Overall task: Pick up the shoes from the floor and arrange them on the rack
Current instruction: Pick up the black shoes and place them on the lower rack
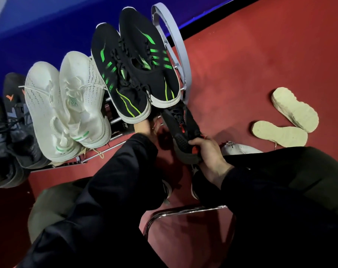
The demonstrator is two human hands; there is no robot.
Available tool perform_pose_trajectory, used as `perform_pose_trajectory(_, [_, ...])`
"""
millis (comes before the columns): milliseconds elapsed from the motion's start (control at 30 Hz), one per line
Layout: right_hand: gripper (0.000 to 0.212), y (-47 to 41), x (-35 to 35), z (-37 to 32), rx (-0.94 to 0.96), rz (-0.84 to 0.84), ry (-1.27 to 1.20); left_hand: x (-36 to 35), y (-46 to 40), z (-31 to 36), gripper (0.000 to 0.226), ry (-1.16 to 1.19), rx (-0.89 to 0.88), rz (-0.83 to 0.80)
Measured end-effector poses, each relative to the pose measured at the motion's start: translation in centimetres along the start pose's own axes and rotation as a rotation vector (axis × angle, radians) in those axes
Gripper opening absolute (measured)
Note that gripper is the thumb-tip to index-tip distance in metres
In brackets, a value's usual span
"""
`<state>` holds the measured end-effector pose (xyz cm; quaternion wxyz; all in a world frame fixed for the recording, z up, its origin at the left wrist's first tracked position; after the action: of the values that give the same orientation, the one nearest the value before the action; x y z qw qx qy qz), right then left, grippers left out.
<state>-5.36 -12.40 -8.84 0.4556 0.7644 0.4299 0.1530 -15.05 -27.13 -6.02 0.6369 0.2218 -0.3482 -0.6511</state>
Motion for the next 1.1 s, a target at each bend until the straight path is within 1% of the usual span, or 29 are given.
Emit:
perform_pose_trajectory(33, [0.048, 0.2, 0.0, 0.0, 0.010, 0.006, -0.002, -0.1, 0.4, 0.4, 0.139, 0.023, 0.026, 0.030])
perform_pose_trajectory(67, [0.042, 0.3, -0.1, 0.1, 0.021, 0.021, -0.011, -0.1, 0.1, 0.3, 0.117, -0.002, 0.030, 0.083])
perform_pose_trajectory(100, [0.039, 0.7, -0.3, 0.0, 0.031, 0.036, -0.028, 0.1, -0.1, 0.0, 0.097, 0.008, 0.045, 0.191])
perform_pose_trajectory(133, [0.039, 1.1, -0.5, 0.0, 0.047, 0.041, -0.045, 0.5, -0.5, -0.7, 0.073, -0.017, 0.032, 0.299])
perform_pose_trajectory(167, [0.040, 1.5, -0.9, 0.0, 0.064, 0.033, -0.063, 0.3, -0.3, -1.3, 0.058, -0.013, 0.075, 0.349])
perform_pose_trajectory(200, [0.039, 1.9, -1.2, -0.1, 0.083, 0.013, -0.074, -0.2, 0.2, -2.1, 0.062, 0.023, 0.113, 0.313])
perform_pose_trajectory(233, [0.038, 2.1, -1.5, -0.1, 0.100, -0.013, -0.087, -1.0, 1.3, -2.8, 0.068, 0.029, 0.149, 0.195])
perform_pose_trajectory(267, [0.037, 2.2, -1.8, -0.1, 0.120, -0.042, -0.092, -1.7, 2.3, -3.6, 0.070, 0.022, 0.123, 0.063])
perform_pose_trajectory(300, [0.036, 2.5, -2.1, -0.2, 0.141, -0.069, -0.084, -2.5, 3.6, -4.0, 0.064, 0.010, 0.027, -0.048])
perform_pose_trajectory(333, [0.035, 2.6, -2.3, -0.3, 0.162, -0.095, -0.047, -2.9, 4.3, -4.6, 0.056, -0.004, -0.073, -0.104])
perform_pose_trajectory(367, [0.035, 2.9, -2.5, -0.5, 0.177, -0.118, 0.000, -2.9, 4.9, -5.0, 0.052, -0.017, -0.160, -0.109])
perform_pose_trajectory(400, [0.036, 3.0, -2.7, -0.4, 0.183, -0.130, 0.056, -2.6, 4.9, -5.2, 0.050, -0.037, -0.212, -0.081])
perform_pose_trajectory(433, [0.036, 3.3, -2.8, -0.5, 0.177, -0.131, 0.102, -2.2, 4.9, -5.3, 0.046, -0.092, -0.248, -0.037])
perform_pose_trajectory(533, [0.033, 3.4, -2.4, -0.3, 0.153, -0.100, 0.221, -1.7, 4.8, -5.6, 0.034, -0.358, -0.328, 0.091])
perform_pose_trajectory(567, [0.032, 3.4, -2.3, -0.3, 0.118, -0.095, 0.224, -1.7, 4.9, -5.5, 0.033, -0.369, -0.350, 0.121])
perform_pose_trajectory(633, [0.024, 3.6, -2.1, -0.4, 0.023, -0.125, 0.181, -1.9, 4.5, -5.4, 0.030, -0.224, -0.342, 0.100])
perform_pose_trajectory(700, [0.019, 3.3, -2.3, -0.4, 0.035, -0.179, 0.144, -2.1, 3.8, -4.9, 0.027, -0.044, -0.301, 0.054])
perform_pose_trajectory(767, [0.030, 2.8, -2.4, -0.3, 0.097, -0.182, 0.110, -2.2, 2.5, -4.2, 0.030, 0.102, -0.263, 0.008])
perform_pose_trajectory(833, [0.040, 2.2, -2.6, -0.7, 0.125, -0.181, 0.080, -2.3, 1.4, -3.3, 0.030, 0.136, -0.249, -0.005])
perform_pose_trajectory(933, [0.037, 0.8, -3.1, -0.7, 0.128, -0.167, 0.100, -2.4, 0.2, -2.0, 0.032, 0.046, -0.250, 0.042])
perform_pose_trajectory(1033, [0.029, -0.4, -4.3, -0.6, 0.136, -0.124, 0.033, -2.2, -0.8, -1.0, 0.031, -0.109, -0.278, 0.084])
perform_pose_trajectory(1100, [0.016, -1.1, -5.1, 0.0, 0.140, -0.071, -0.036, -2.4, -1.6, -0.1, 0.044, -0.276, -0.245, 0.066])
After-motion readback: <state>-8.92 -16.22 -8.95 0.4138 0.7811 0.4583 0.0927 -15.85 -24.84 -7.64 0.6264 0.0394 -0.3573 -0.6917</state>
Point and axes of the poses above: each hand's wrist, its own y-axis away from the middle knuckle, its own x-axis out of the back of the hand, z = x × y, the point moved 1 cm from there along -y, towards the middle knuckle, and after that the axes turned 6 degrees about -y, right-handed, at the moved point
